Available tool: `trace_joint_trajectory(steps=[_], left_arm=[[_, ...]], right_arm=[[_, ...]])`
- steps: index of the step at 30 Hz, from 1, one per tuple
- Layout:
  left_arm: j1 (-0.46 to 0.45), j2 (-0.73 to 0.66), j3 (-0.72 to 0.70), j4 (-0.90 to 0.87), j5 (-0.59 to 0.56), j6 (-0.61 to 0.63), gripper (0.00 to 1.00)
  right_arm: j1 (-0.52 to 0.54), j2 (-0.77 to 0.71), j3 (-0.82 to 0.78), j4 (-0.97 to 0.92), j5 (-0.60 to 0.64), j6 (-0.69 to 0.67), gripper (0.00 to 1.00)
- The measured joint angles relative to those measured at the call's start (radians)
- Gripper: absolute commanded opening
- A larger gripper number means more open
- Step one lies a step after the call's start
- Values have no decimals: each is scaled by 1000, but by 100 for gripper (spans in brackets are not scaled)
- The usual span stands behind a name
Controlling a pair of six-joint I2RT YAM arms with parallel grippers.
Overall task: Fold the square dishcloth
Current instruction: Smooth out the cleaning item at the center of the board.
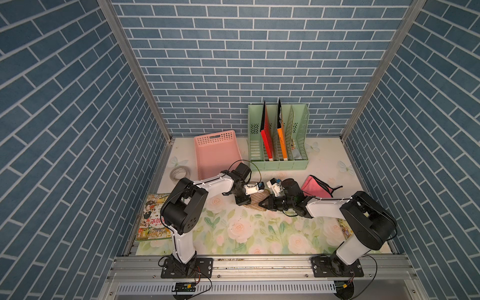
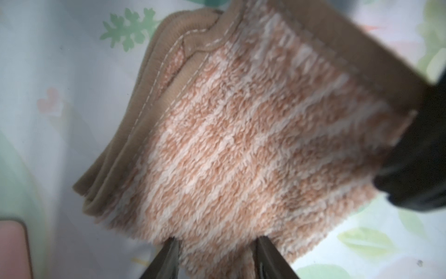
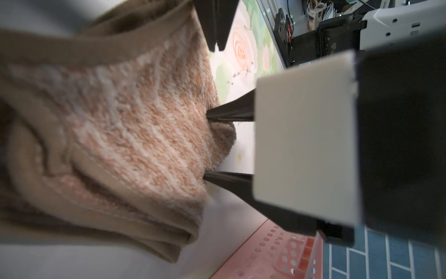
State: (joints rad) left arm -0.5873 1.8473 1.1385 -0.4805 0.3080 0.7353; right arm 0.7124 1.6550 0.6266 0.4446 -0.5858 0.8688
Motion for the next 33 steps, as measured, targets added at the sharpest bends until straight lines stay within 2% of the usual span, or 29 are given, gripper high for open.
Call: trace_joint_trajectory(steps=[5,9,15,21,24,31,33], left_arm=[[11,0,0,-4,12,-3,54],[18,0,1,-7,26,-3,54],[31,0,1,-13,43,-17,54],[66,-3,5,-32,98,-56,54],[91,-6,16,-39,118,-74,54],[121,-32,24,-39,124,-91,56],[124,-42,25,-39,123,-93,57]], right_arm=[[-43,76,-50,83,52,42,0],[-58,68,-97,136,60,48,0],[-58,-54,-121,39,98,48,0],[-16,-164,-36,-6,116,52,0],[8,-125,-18,53,108,70,0],[13,124,-60,179,76,124,0],[7,138,-66,224,62,129,0]])
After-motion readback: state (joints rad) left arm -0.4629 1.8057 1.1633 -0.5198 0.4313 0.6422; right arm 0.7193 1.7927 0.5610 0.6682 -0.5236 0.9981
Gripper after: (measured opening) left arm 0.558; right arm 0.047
